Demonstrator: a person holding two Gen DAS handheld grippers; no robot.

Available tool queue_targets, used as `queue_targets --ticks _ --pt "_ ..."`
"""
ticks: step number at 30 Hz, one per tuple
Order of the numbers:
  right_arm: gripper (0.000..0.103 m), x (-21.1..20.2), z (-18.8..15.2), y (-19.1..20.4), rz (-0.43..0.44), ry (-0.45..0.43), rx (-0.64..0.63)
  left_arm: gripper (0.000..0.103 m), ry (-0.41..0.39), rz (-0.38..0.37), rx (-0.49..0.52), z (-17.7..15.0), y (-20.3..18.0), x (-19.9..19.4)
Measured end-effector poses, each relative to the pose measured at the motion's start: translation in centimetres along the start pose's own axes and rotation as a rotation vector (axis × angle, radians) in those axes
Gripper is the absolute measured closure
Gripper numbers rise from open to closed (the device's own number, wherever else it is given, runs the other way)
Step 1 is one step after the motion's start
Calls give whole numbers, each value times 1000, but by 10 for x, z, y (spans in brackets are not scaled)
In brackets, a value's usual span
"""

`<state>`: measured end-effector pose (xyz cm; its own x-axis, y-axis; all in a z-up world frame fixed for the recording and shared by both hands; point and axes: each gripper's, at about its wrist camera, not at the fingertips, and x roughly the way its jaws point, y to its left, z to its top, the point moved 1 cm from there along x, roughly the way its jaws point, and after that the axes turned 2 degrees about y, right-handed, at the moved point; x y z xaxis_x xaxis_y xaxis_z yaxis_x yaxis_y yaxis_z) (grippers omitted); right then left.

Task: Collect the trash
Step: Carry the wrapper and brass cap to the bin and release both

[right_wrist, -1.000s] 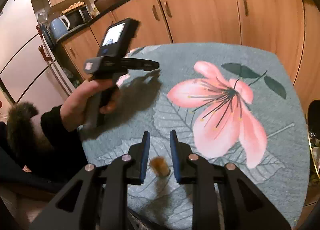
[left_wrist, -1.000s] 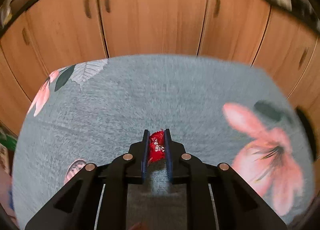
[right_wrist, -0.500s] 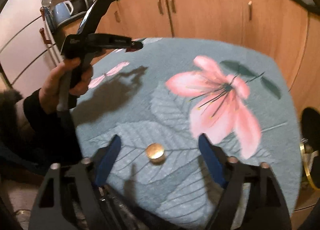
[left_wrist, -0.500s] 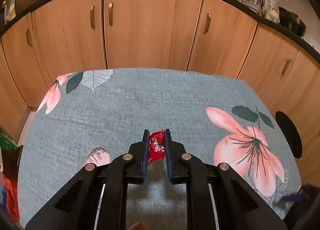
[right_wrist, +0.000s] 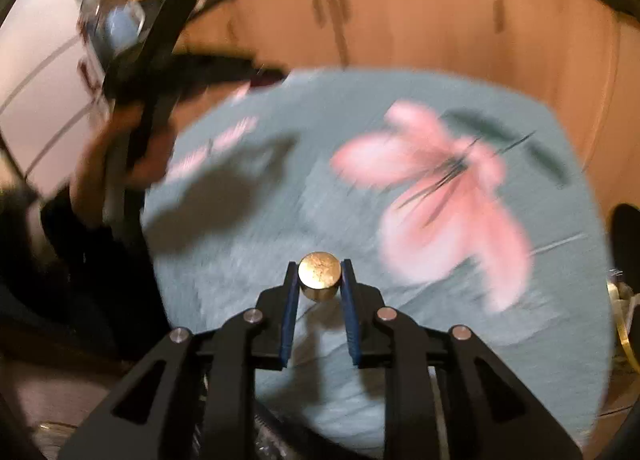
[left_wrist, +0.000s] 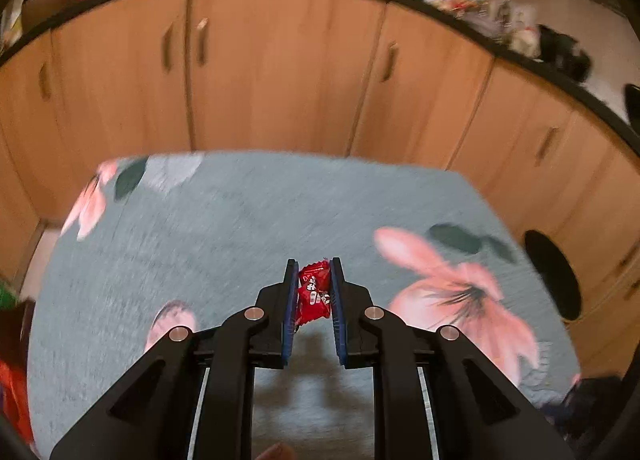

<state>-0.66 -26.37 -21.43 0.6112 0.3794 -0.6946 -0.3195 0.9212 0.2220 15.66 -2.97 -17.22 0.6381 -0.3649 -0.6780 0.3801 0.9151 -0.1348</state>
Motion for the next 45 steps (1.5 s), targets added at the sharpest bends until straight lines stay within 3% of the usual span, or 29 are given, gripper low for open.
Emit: queue_targets --ticks 8,12,15,21,24,30,32,34,35,39,44,45 --pt "82 -93 8 -141 -318 -158 194 89 -52 -146 149 44 -97 -7" --pt "82 -114 0 -210 -466 -150 272 88 -61 -263 208 66 -167 1" --pt "82 -105 -13 -247 -504 -112 318 88 -68 -322 252 72 -216 10" --pt "78 -94 -41 -287 -512 -84 391 88 10 -418 347 66 -312 54" --pt "69 -101 -50 -287 -508 -110 406 88 44 -448 383 63 -342 74" --pt "68 -119 -63 -285 -506 -154 428 87 121 -490 419 58 -385 108" --pt "67 -129 -72 -278 -506 -181 443 78 156 -514 439 50 -398 122" --pt "64 -136 -77 -273 -503 -202 459 46 181 -516 454 44 -405 134" --pt "63 -141 -81 -271 -500 -212 470 40 193 -513 463 40 -410 140" --pt "63 -154 -92 -261 -504 -235 497 32 223 -515 477 30 -415 149" --pt "57 -165 -89 -244 -501 -251 483 18 162 -492 471 33 -394 123" --pt "54 -168 -86 -239 -500 -256 474 11 144 -480 461 34 -384 114"
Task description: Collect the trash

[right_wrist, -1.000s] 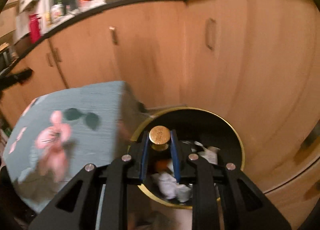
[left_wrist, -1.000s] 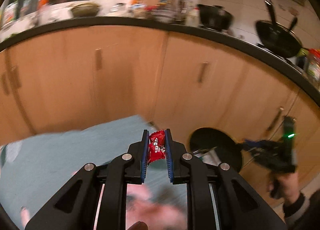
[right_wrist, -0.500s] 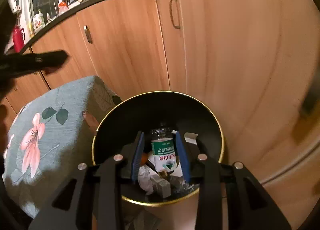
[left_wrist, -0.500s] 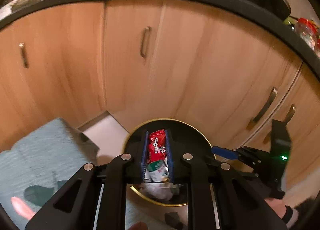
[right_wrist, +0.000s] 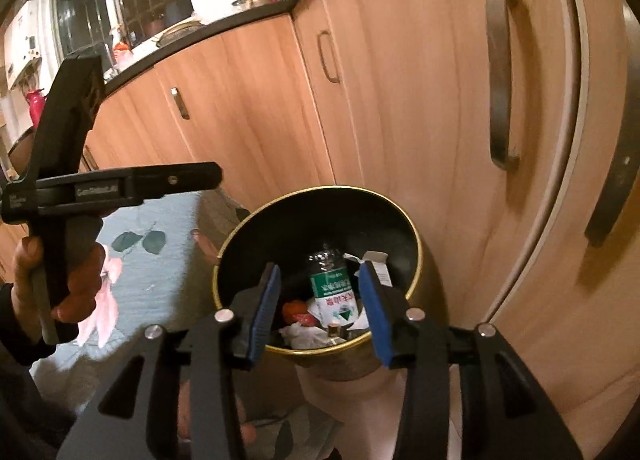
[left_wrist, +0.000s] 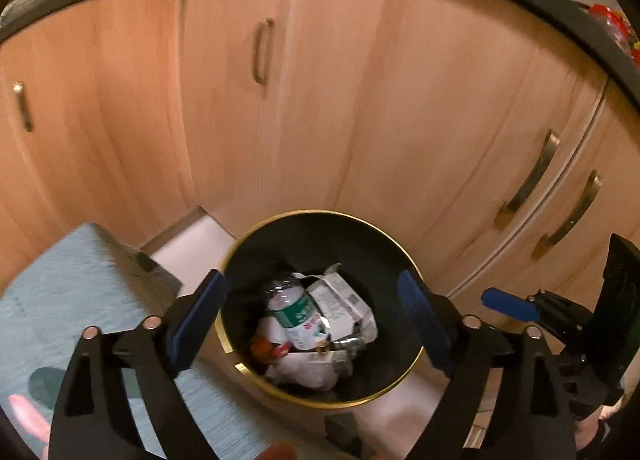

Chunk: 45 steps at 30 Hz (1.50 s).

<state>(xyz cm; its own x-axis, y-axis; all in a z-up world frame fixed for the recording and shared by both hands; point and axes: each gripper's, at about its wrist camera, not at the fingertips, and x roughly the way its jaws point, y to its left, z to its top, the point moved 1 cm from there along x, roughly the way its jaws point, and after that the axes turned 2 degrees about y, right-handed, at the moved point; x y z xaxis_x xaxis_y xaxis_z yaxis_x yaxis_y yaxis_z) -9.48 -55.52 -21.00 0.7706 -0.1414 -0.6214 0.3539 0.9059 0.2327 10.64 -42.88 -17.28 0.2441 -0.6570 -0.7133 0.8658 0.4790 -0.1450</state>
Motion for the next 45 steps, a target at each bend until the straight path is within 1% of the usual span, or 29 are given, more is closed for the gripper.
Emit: queue_targets --ticks 1,2,3,5,6,7,8,9,12,15,19,21,23,25,27,29,30,31,32,33,34,36,37,39,40,42,45 --pt "46 -4 2 8 7 -10 -9 9 -20 21 -7 -3 5 -12" --pt "35 -7 4 17 18 -19 -20 9 -35 40 -10 -5 7 -21" --pt "29 -11 7 27 33 -27 -35 9 -56 77 -16 -10 15 -36" --pt "6 -16 13 57 66 -45 -86 8 -84 150 -29 -21 31 -59" --pt "3 -17 16 72 82 -52 -110 8 -100 205 -44 -31 44 -74" --pt "4 -16 20 91 111 -49 -137 8 -103 248 -57 -36 52 -85" --pt "4 -12 24 108 133 -43 -153 8 -106 314 -74 -44 63 -97" --pt "4 -9 26 124 152 -38 -161 8 -111 410 -104 -56 78 -114" --pt "3 2 31 173 209 -4 -177 8 -111 590 -211 -87 118 -158" --pt "3 15 31 221 219 37 -213 8 -102 702 -338 -118 155 -201" --pt "3 25 33 281 196 88 -282 8 -102 820 -456 -156 186 -250" --pt "3 25 36 306 191 94 -313 8 -120 847 -503 -175 196 -275" --pt "3 25 42 326 188 88 -312 8 -136 865 -524 -181 198 -292" --pt "3 28 43 338 175 98 -296 8 -150 876 -533 -186 197 -305" --pt "3 40 42 341 149 148 -239 8 -157 875 -538 -192 196 -314" --pt "3 52 36 334 118 201 -183 8 -156 867 -550 -194 198 -320" --pt "3 56 34 329 129 228 -158 8 -159 858 -558 -197 198 -323" --pt "3 60 32 325 169 261 -111 8 -162 852 -558 -196 197 -327" --pt "3 60 33 327 154 269 -108 8 -164 852 -554 -196 195 -329" --pt "3 57 34 331 116 254 -141 8 -165 856 -550 -197 194 -331" --pt "3 48 39 342 75 212 -197 8 -170 868 -541 -196 191 -335" --pt "3 26 50 358 106 141 -234 8 -190 879 -530 -189 186 -342" --pt "3 10 58 367 122 86 -248 8 -200 883 -526 -185 182 -346" --pt "3 -24 72 385 96 -39 -294 8 -222 890 -518 -177 175 -355" --pt "3 -37 77 389 90 -77 -304 8 -241 896 -509 -172 170 -362" --pt "3 -62 83 397 116 -142 -311 8 -272 909 -489 -163 161 -374" --pt "3 -80 87 396 125 -190 -300 8 -313 924 -469 -152 147 -390"
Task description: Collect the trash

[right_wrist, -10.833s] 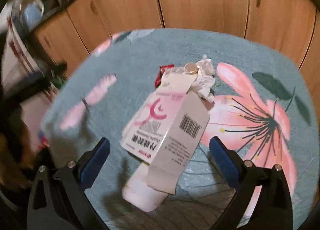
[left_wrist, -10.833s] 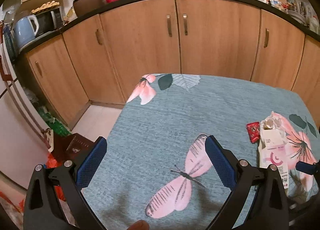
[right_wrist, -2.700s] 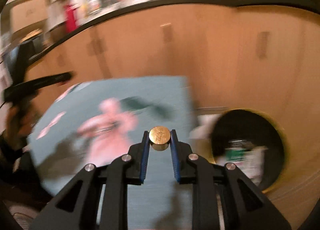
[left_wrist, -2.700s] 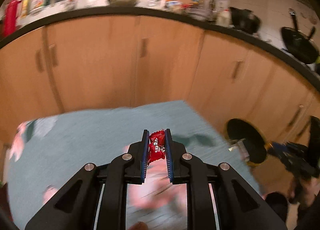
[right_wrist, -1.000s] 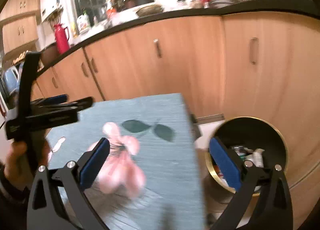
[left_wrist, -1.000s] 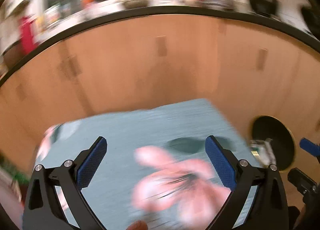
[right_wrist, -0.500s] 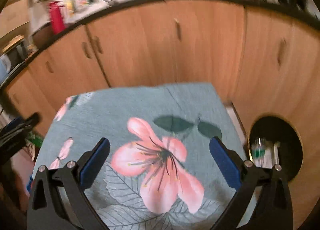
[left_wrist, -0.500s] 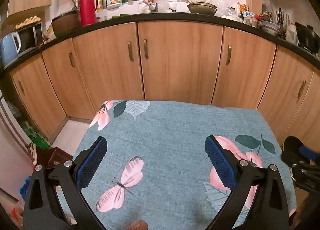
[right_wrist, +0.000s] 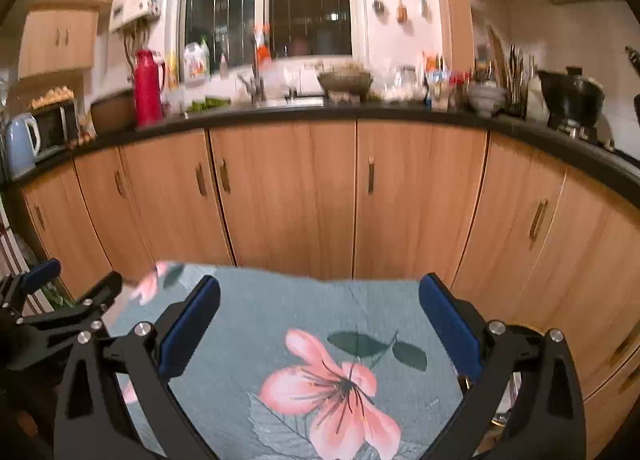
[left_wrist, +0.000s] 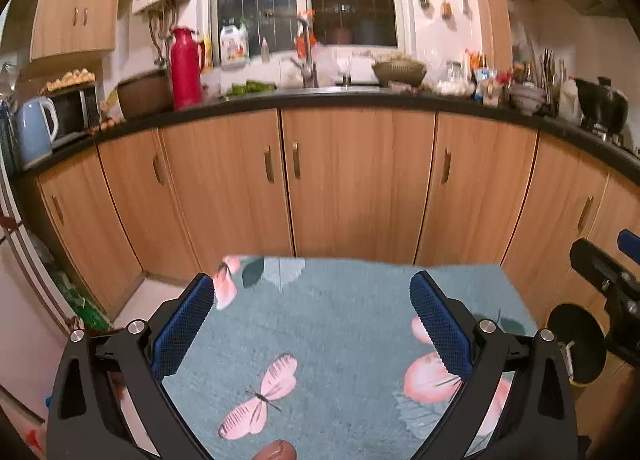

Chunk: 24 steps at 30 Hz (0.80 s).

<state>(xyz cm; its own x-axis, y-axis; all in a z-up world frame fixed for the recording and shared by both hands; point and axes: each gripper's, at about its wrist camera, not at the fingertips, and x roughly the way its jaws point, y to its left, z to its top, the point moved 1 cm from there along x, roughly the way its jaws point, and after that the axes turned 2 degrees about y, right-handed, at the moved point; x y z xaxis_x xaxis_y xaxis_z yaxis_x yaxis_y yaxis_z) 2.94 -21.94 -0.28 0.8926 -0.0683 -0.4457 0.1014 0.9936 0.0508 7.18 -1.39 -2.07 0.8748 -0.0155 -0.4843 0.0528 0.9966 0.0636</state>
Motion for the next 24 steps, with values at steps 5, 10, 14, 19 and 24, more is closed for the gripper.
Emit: queue_targets --ticks 5,10,14,19,24 --pt "3 -12 -6 -10 -17 -19 24 8 -60 5 18 10 -8 -27" --pt "3 -26 -8 -15 -37 -42 31 8 -95 13 21 12 -10 -42" --pt "3 -28 -7 -16 -28 -38 30 8 -82 -5 7 12 -7 -44" --pt "3 -30 -5 -11 -9 -31 25 8 -93 -8 0 12 -3 -50" --pt "3 -31 -4 -10 -2 -29 26 8 -80 -18 -10 11 -1 -50"
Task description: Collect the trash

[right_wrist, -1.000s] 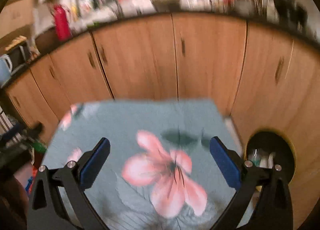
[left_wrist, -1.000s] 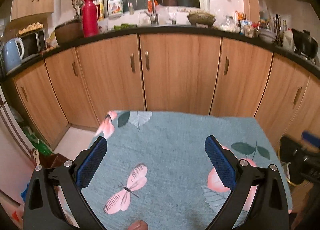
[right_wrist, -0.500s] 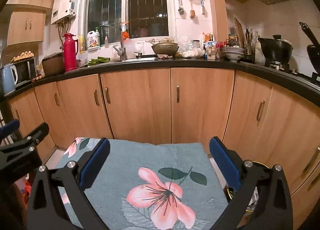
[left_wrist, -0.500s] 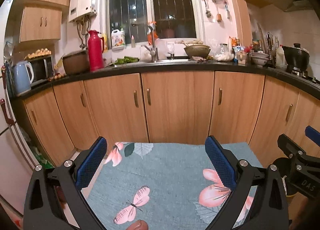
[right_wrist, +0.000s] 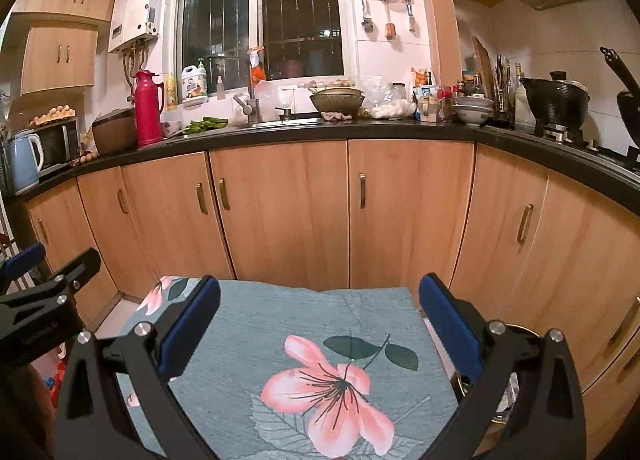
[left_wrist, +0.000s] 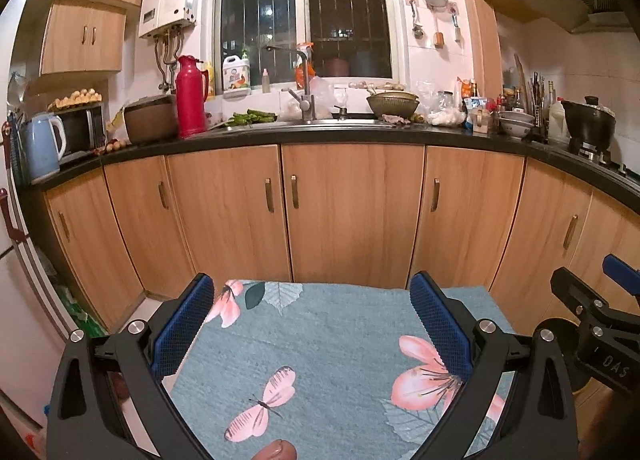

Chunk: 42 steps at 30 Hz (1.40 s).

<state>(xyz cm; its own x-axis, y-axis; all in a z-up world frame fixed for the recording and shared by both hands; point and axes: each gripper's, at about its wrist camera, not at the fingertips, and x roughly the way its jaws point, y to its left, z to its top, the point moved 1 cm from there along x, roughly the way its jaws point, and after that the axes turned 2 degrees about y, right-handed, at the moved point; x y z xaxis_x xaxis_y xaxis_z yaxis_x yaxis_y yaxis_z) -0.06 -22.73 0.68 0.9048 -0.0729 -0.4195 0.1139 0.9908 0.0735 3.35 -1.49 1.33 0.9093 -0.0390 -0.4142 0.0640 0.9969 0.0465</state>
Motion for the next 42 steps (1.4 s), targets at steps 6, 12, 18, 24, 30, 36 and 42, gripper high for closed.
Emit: queue_targets --ticks 6,12,18,24,30,36,42 --pt "3 1 1 2 5 6 1 8 -4 -5 -3 0 3 -3" --pt "3 3 -1 6 10 9 -11 8 2 -7 -9 0 5 -1" --pt "3 3 -1 5 12 12 -7 8 6 -16 -9 1 6 1" --pt "3 4 -5 5 13 22 -7 8 19 -33 -9 0 7 7" --pt "3 4 -6 5 14 25 -5 8 22 -41 -13 -1 7 9" --pt "3 3 -8 6 15 30 -1 8 32 -49 -22 -1 8 12" --pt "3 3 -8 6 13 29 -1 8 35 -52 -18 -2 7 12"
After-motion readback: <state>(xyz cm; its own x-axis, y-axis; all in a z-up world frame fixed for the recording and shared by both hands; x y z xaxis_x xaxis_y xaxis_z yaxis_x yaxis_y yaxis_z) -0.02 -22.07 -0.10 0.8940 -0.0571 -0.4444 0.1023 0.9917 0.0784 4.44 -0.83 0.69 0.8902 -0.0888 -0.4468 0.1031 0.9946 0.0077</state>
